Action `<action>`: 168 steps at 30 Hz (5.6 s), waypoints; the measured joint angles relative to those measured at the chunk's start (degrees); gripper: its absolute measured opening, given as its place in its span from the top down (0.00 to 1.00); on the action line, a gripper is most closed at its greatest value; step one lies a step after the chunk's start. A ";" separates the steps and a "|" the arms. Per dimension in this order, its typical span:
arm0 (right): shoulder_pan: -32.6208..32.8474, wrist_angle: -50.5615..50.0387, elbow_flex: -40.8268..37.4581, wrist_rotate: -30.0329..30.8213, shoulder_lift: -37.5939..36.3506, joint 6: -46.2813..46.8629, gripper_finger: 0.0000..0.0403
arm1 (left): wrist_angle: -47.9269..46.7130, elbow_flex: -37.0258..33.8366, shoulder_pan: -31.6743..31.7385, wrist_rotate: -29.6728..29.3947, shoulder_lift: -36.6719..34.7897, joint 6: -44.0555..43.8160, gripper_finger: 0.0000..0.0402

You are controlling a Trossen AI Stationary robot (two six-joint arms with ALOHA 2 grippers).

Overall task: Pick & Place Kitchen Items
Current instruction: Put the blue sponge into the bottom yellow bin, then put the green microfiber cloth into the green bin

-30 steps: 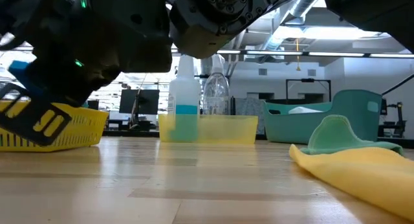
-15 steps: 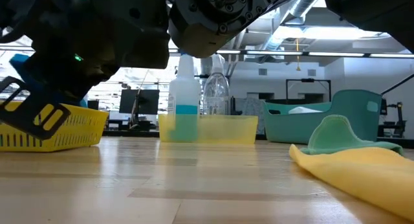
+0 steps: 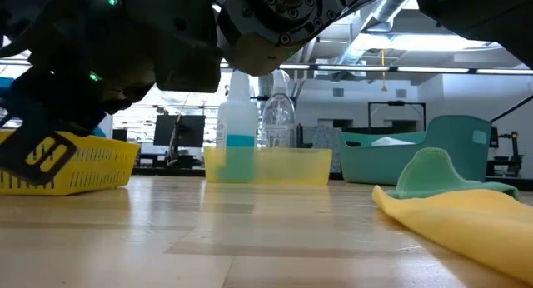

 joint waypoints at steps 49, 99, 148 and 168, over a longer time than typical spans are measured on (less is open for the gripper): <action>0.84 1.08 0.00 -2.63 0.04 2.00 0.47 | -0.17 0.00 -0.02 0.00 0.09 -1.05 0.74; -5.86 -56.34 -43.81 -10.26 -49.11 47.33 0.47 | -2.01 0.00 0.00 -3.97 0.13 -6.12 0.74; -3.71 -5.72 -113.37 -33.76 -116.37 58.18 0.47 | 46.32 -44.91 32.33 4.58 -22.49 3.46 0.74; -3.19 -9.71 -107.97 -38.35 -105.14 59.85 0.47 | 55.84 -51.21 36.14 2.82 -22.57 11.19 0.74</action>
